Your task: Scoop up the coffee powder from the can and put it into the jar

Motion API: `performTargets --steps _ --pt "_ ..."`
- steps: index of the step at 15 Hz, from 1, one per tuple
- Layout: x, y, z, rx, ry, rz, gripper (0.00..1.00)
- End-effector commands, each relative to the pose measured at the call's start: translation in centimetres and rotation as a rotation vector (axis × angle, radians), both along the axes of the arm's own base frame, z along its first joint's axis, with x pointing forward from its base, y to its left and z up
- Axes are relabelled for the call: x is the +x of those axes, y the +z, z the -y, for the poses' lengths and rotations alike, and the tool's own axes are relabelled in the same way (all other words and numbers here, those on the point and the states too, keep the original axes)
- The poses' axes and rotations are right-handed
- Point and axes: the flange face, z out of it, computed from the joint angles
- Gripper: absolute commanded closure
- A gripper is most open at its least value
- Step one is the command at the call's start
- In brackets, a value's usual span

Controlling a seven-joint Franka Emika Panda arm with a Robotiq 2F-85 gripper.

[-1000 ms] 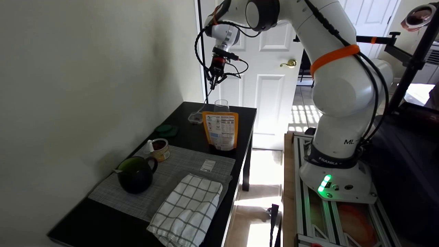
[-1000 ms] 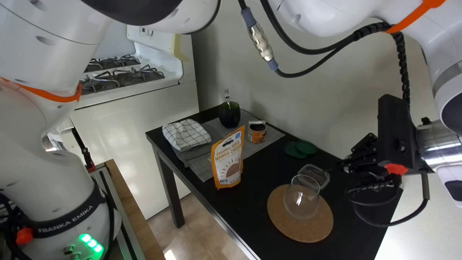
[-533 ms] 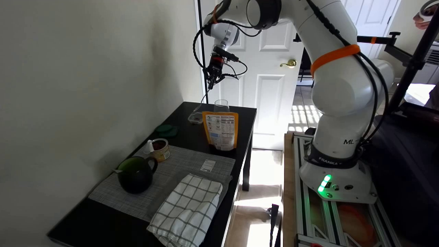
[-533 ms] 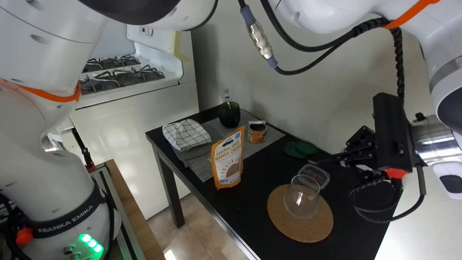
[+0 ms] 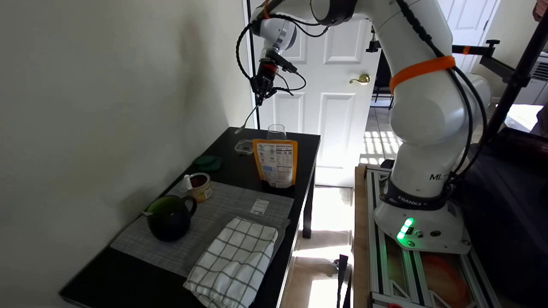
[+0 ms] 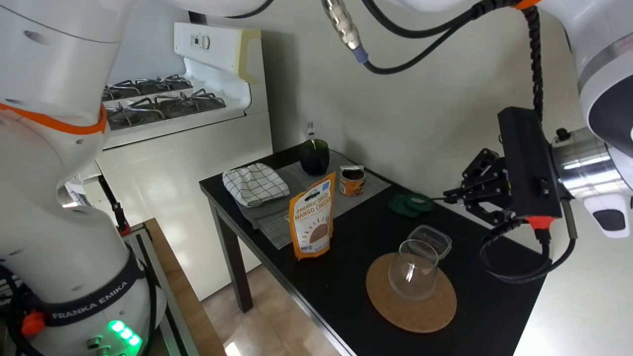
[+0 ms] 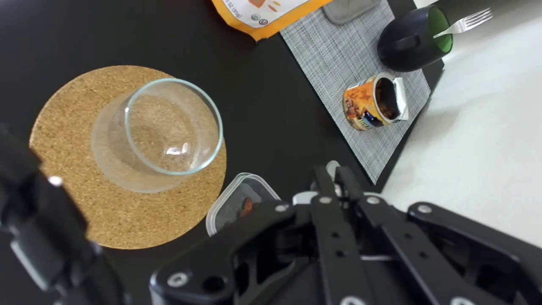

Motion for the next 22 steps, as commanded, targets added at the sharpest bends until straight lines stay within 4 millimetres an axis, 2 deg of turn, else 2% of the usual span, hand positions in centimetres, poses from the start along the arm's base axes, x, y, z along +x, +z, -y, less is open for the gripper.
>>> performTargets --steps 1,5,8,10,11,12,13,15,16,18,22 --pt "-0.1 3.2 -3.9 -0.026 0.068 0.045 0.98" --pt "1.3 5.5 -9.9 -0.155 0.165 0.112 0.98" --pt "2.5 5.5 -15.0 -0.298 0.241 0.175 0.98" --pt "2.6 5.1 -18.0 -0.377 0.299 0.232 0.98" --pt "1.9 4.6 -18.8 -0.377 0.303 0.254 0.98" --pt "4.5 4.9 -17.1 -0.343 0.270 0.215 0.93" --pt "4.2 4.6 -18.3 -0.355 0.285 0.230 0.93" --pt "3.3 4.3 -19.0 -0.359 0.296 0.239 0.93" --pt "3.1 3.6 -19.2 -0.368 0.314 0.222 0.98" --pt "4.0 2.9 -21.7 -0.389 0.383 0.222 0.98" --pt "5.7 2.9 -28.7 -0.459 0.596 0.211 0.98"
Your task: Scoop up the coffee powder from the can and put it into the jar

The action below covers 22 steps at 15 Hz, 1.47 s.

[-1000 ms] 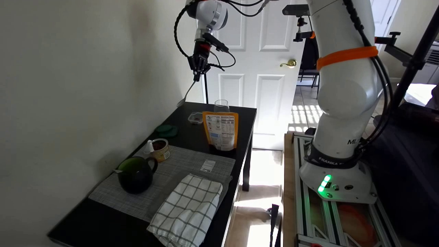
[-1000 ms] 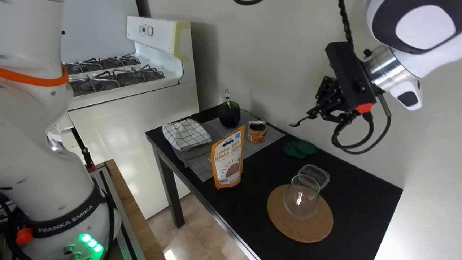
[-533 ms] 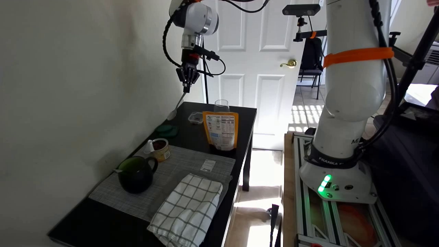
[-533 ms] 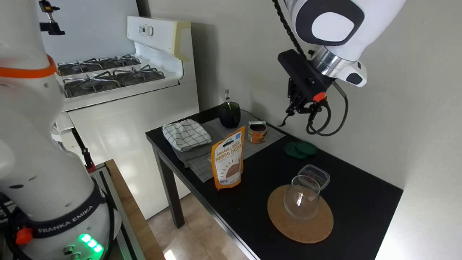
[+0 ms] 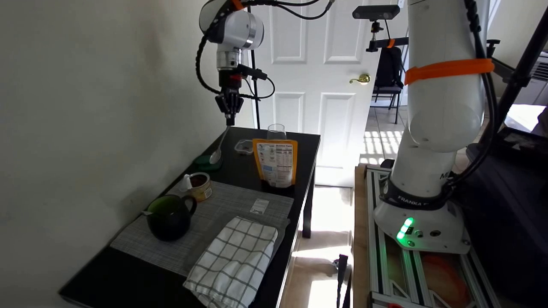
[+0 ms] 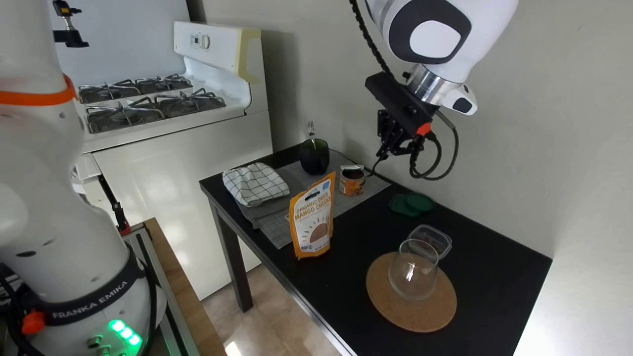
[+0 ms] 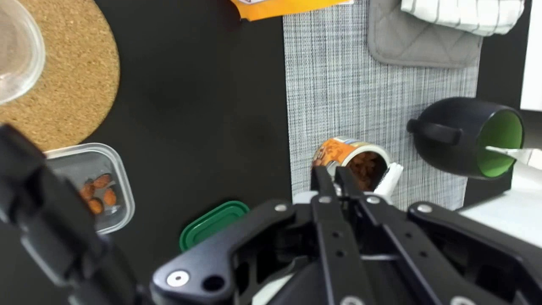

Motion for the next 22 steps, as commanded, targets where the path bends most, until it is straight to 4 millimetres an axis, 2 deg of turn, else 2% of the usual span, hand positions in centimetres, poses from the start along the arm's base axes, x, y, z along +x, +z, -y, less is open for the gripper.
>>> performTargets --steps 1,6,9,14,17,22 --pt "1.2 0.6 -5.8 -0.099 0.153 0.012 0.98" --pt "2.1 4.1 -12.8 -0.239 0.337 0.167 0.98" --pt "1.5 5.0 -16.1 -0.285 0.405 0.207 0.98" --pt "0.1 5.3 -19.7 -0.269 0.505 0.265 0.98" --pt "-0.1 5.3 -21.7 -0.246 0.644 0.284 0.98" --pt "-0.1 5.1 -23.4 -0.216 0.793 0.301 0.98"
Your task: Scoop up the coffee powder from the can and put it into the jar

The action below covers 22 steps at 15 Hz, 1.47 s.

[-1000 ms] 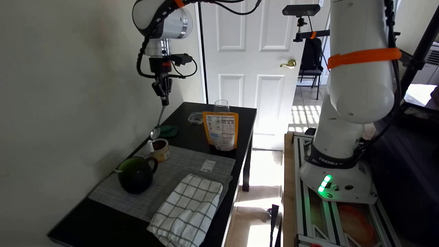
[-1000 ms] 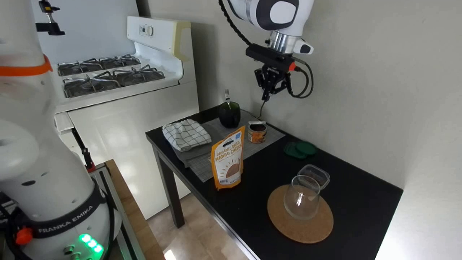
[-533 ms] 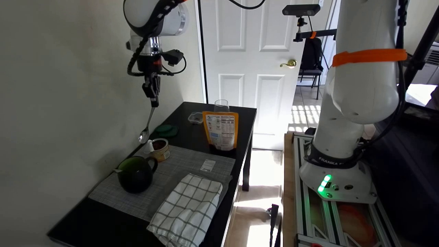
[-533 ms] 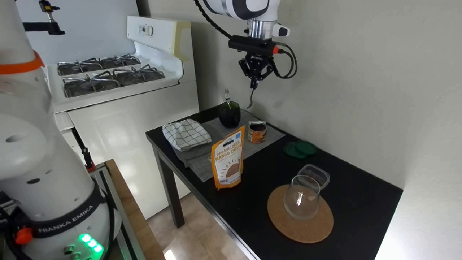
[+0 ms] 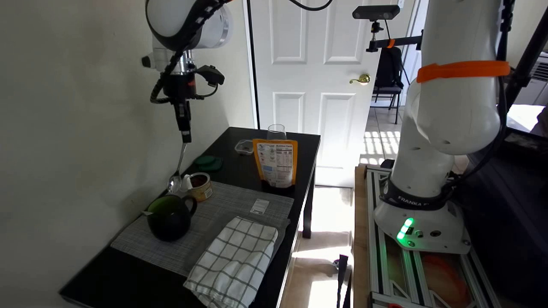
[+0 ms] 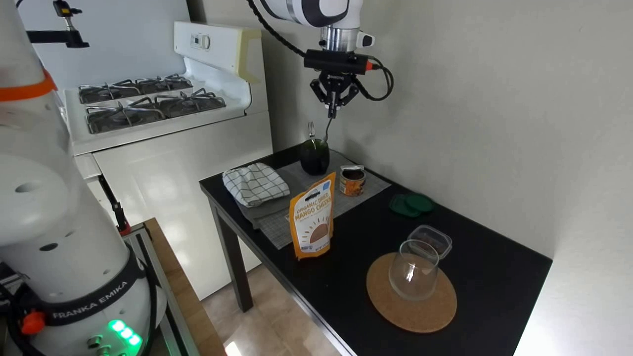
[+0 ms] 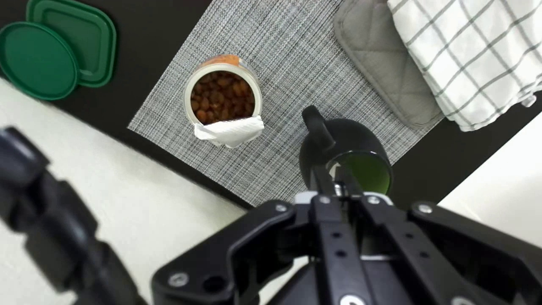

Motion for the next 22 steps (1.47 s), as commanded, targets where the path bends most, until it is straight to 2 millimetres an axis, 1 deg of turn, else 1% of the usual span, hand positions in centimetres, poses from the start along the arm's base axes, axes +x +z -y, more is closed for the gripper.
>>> performTargets --steps 1,5,10,14,17,19,22 --pt "-0.6 -0.2 -0.8 0.020 0.110 -0.002 0.98" --pt "0.0 -1.1 -0.9 0.048 0.200 -0.012 0.98" --pt "0.5 -2.6 -1.0 0.068 0.270 -0.038 0.98" --pt "1.3 -2.9 -1.2 0.094 0.269 0.013 0.98" --pt "2.0 -3.4 -1.4 0.079 0.239 0.030 0.98" --pt "2.7 -4.2 -1.6 0.064 0.229 0.023 0.98" --pt "3.8 -6.1 -2.1 0.053 0.223 -0.009 0.98"
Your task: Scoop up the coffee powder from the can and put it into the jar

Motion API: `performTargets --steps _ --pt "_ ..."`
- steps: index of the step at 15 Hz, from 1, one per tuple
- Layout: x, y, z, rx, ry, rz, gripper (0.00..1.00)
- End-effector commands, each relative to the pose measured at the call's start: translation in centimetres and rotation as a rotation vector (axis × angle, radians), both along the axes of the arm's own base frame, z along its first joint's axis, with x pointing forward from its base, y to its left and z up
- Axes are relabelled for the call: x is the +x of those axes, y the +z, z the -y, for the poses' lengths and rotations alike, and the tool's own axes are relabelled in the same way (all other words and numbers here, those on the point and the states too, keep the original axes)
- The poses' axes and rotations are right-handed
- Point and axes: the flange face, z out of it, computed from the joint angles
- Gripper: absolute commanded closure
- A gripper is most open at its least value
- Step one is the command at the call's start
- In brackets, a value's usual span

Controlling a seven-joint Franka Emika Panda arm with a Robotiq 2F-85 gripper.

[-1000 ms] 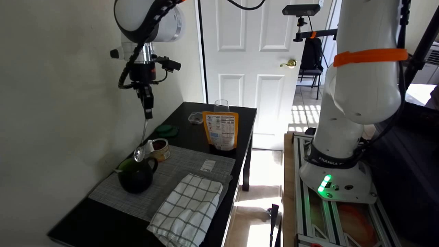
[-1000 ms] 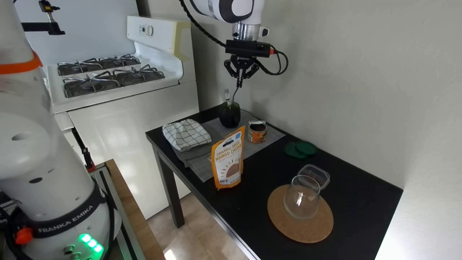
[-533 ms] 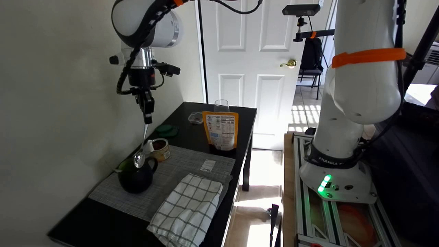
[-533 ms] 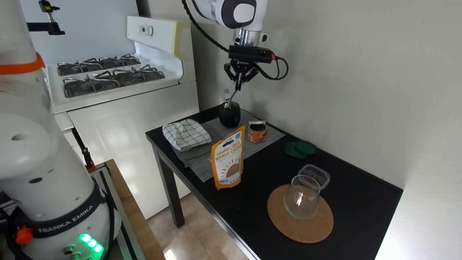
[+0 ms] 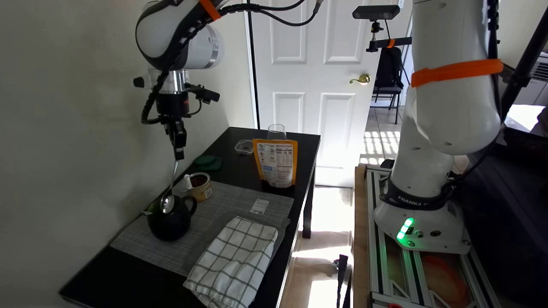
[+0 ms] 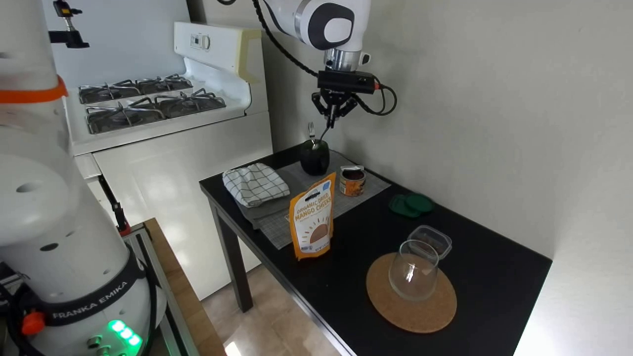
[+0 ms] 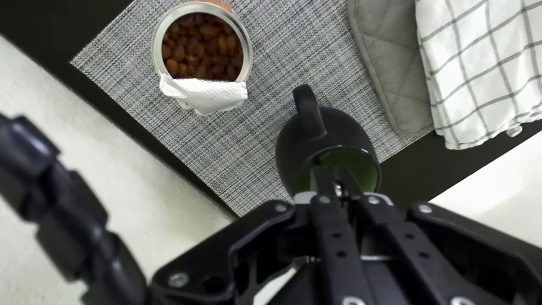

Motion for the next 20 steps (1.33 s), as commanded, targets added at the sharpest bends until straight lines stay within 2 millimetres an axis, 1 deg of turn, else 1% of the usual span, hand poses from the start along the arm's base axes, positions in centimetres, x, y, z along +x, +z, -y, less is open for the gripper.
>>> performTargets --steps 1,3,4,5,7,8,9,10,12,13,14,15,17,18,19,20 --pt "1.8 -2.3 -1.1 -0.020 -0.011 -0.024 0.98" --pt "2.4 -3.4 -1.5 -0.026 -0.013 -0.041 0.98" --pt "2.7 -3.9 -1.7 -0.030 -0.010 -0.048 0.81" --pt "2.9 -4.3 -1.9 -0.034 -0.011 -0.056 0.66" --pt "3.2 -4.6 -2.1 -0.033 -0.008 -0.056 0.53" --pt "3.2 -4.5 -2.2 -0.028 -0.006 -0.054 0.45" --pt "3.1 -4.2 -2.2 -0.021 -0.008 -0.054 0.38" --pt "2.8 -3.7 -2.3 -0.016 -0.021 -0.056 0.29" --pt "1.3 -2.5 -1.6 -0.035 -0.098 -0.049 0.16" --pt "0.5 -1.9 -1.0 -0.038 -0.130 -0.048 0.07" --pt "-0.4 -1.5 -0.2 -0.052 -0.178 -0.049 0.01" --pt "-1.0 -1.2 0.7 -0.068 -0.232 -0.048 0.00" --pt "-2.7 -0.2 3.2 -0.061 -0.354 -0.039 0.00" --pt "-4.0 0.4 4.7 -0.051 -0.404 -0.018 0.00" --pt "-5.2 0.7 5.9 -0.066 -0.416 0.009 0.00" --pt "-1.7 0.0 4.1 -0.053 -0.352 -0.028 0.00"
